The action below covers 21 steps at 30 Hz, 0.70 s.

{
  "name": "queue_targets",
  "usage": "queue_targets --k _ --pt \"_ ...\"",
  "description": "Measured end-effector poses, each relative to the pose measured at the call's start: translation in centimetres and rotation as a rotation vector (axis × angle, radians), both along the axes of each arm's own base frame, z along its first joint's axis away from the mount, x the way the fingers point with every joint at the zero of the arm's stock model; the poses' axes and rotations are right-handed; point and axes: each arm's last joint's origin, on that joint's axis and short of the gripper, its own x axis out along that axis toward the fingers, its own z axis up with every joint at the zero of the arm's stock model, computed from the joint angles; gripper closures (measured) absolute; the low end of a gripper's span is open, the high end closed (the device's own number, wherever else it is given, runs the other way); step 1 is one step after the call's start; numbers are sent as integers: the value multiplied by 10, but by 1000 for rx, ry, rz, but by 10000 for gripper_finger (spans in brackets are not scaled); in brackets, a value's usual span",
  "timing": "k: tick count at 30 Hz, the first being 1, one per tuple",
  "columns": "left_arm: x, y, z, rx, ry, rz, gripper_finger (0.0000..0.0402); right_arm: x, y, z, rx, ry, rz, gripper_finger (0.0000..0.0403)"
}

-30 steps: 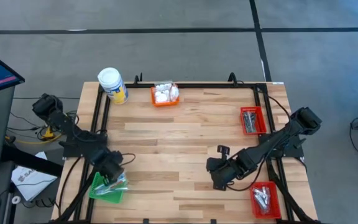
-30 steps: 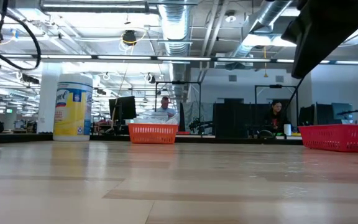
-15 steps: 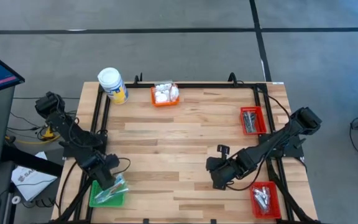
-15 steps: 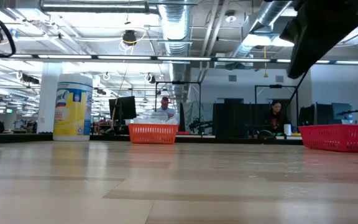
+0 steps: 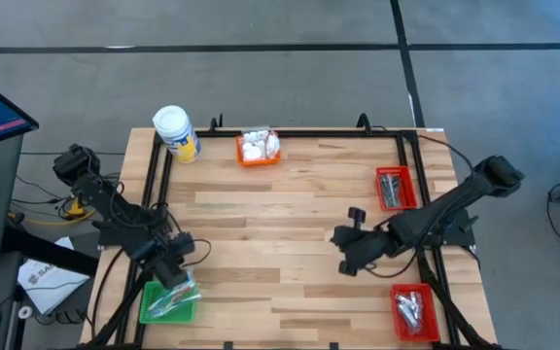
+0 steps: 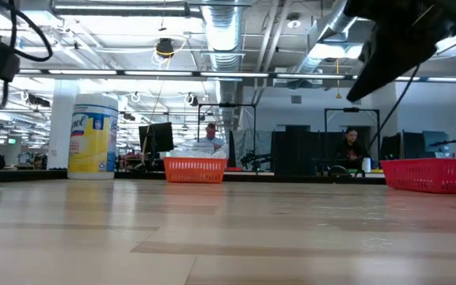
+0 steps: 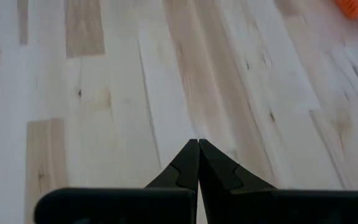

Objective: Pick & Place Travel size toiletries
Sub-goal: Return to Home Position

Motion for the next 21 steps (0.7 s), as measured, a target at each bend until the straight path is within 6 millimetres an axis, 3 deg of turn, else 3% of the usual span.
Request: queue_targets --k 11,21 --pt "15 18 1 135 -57 -59 400 -21 -61 -16 -38 -358 59 403" --pt "23 28 2 211 -106 -12 400 -41 -102 -45 -31 -380 -25 403"
